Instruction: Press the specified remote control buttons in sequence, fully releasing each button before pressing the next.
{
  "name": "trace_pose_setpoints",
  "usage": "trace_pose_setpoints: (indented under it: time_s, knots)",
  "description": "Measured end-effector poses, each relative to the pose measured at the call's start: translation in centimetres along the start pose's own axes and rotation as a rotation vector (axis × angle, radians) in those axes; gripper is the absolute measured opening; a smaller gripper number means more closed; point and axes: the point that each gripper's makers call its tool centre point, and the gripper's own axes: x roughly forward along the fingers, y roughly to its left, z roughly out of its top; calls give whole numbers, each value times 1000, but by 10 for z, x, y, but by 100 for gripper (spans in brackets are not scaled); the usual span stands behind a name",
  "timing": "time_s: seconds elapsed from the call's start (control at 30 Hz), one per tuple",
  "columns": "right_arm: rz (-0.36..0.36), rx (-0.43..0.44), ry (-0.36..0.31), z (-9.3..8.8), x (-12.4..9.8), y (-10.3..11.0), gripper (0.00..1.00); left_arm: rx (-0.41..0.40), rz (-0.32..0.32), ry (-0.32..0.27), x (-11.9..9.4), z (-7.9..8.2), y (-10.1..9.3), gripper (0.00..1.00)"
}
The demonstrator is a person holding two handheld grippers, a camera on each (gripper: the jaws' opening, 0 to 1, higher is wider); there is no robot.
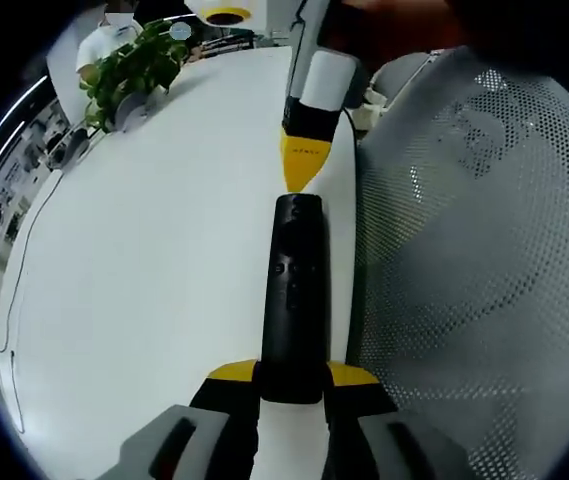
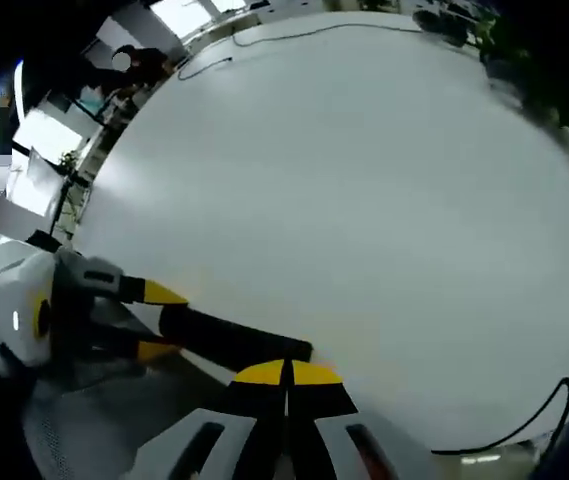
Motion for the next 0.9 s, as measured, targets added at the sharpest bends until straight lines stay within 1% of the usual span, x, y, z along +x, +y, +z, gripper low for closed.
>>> trace_pose_setpoints:
  time_s: [0.23,0.37,0.63,0.8,0.9]
  knots:
    - [11,-3,13,-1,2,2,0,12,-6,-1,0,0,0,25]
    - [-1,-11,18,-1,4,1,0,10,-8,-3,0,0,0,25]
    - [1,4,16,-1,4,0,0,7,-17,-7,0,0,1,25]
    - [-20,-22,8,-1,4,0,0,13,-20,-3,0,0,1,25]
    - [-31,-9,13,0,5,-1,0,11,-23,-2,0,1,1,25]
